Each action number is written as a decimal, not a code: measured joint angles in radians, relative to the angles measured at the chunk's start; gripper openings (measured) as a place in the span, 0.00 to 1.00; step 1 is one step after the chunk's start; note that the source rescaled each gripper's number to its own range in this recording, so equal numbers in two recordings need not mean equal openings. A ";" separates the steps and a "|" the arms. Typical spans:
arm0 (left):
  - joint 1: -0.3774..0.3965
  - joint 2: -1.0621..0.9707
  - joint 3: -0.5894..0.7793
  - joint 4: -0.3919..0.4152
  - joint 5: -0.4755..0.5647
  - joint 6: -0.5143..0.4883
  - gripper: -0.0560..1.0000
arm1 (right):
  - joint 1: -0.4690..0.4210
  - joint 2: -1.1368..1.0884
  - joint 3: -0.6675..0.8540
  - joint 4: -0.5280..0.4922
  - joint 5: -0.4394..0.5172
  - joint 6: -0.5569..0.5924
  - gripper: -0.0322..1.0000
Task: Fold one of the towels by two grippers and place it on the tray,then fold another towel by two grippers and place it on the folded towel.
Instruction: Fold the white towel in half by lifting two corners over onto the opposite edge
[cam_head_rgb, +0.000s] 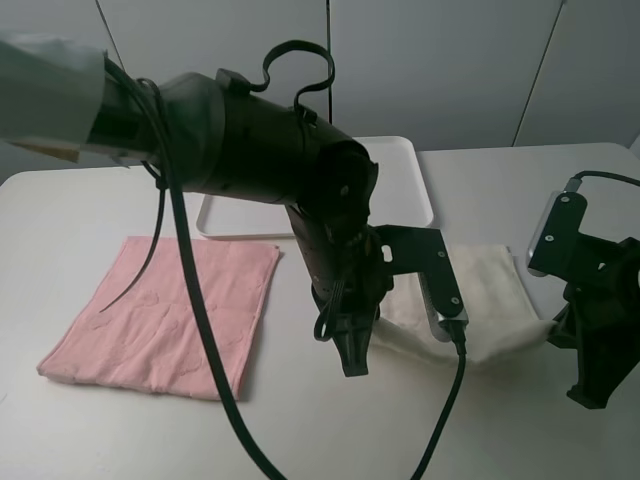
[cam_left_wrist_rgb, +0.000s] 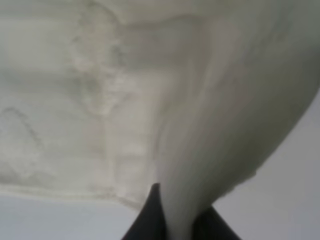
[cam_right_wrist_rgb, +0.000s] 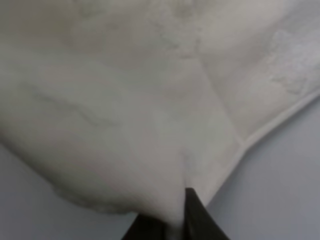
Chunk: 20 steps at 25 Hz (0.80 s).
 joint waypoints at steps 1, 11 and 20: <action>0.015 -0.004 0.000 -0.009 -0.002 -0.002 0.05 | 0.000 -0.007 -0.012 0.000 0.000 0.042 0.03; 0.156 -0.022 0.000 -0.306 -0.083 -0.006 0.05 | 0.000 0.030 -0.180 0.000 -0.003 0.392 0.03; 0.172 -0.022 0.000 -0.284 -0.181 -0.142 0.05 | 0.000 0.220 -0.221 -0.047 -0.098 0.629 0.03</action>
